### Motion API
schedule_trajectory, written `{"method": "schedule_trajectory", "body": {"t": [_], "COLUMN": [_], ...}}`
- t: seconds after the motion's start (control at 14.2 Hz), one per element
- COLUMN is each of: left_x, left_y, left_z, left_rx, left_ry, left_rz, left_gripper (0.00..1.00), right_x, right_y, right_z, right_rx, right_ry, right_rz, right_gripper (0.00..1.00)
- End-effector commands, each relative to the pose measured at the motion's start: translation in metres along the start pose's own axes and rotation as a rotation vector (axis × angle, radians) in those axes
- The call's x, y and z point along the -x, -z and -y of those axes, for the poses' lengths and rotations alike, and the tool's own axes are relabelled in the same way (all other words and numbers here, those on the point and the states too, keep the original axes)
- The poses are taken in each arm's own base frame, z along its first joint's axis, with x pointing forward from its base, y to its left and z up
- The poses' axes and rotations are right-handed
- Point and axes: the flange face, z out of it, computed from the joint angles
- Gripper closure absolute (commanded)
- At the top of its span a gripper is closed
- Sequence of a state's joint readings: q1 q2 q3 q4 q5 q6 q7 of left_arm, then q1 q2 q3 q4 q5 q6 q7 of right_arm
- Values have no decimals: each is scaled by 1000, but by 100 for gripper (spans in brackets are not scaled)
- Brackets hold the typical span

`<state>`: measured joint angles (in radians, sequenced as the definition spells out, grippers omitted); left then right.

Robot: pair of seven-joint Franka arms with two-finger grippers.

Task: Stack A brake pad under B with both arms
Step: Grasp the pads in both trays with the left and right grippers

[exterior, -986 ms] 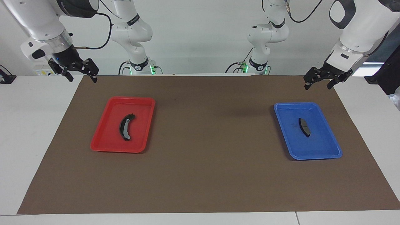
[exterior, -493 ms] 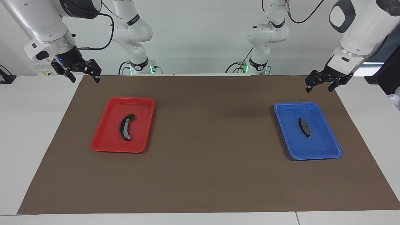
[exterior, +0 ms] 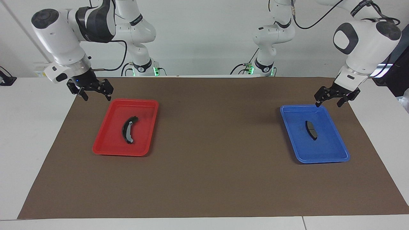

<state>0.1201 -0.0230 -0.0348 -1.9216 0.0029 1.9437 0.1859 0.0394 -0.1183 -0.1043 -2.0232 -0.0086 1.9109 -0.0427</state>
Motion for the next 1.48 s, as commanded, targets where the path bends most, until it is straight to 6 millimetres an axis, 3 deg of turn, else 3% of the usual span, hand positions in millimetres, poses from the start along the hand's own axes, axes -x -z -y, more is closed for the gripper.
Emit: {"method": "schedule_trajectory", "body": {"t": [0.0,0.21,0.35,0.49,0.63,0.85,0.92,0.99,1.13,1.27,1.41], "left_x": [-2,2,3,2,12,28,28,29,34,37,35], "left_y": [-50,-106,-140,-161,-179,-199,-198,-199,-200,-201,-193], "left_z": [11,29,30,32,42,41,40,39,38,37,31], "left_rx": [0,-3,-3,0,1,-2,-1,1,7,13,10], "left_ry": [-10,18,21,23,44,49,50,53,49,45,33], "left_rz": [7,-8,-18,-14,-6,-18,-15,-8,19,45,34], "left_gripper": [0,1,1,2,3,8,21,47,84,95,97], "right_x": [0,-5,-1,1,2,0,1,3,4,1,1], "right_y": [-61,-126,-152,-167,-176,-184,-185,-188,-196,-200,-207], "right_z": [21,32,29,32,28,30,30,30,27,28,30], "right_rx": [-14,-5,-2,0,1,4,4,4,6,6,8], "right_ry": [41,60,55,59,53,56,58,61,60,61,61], "right_rz": [5,-22,-34,-18,-7,-13,-16,-13,2,-10,-4], "right_gripper": [0,0,0,0,0,0,1,4,5,5,5]}}
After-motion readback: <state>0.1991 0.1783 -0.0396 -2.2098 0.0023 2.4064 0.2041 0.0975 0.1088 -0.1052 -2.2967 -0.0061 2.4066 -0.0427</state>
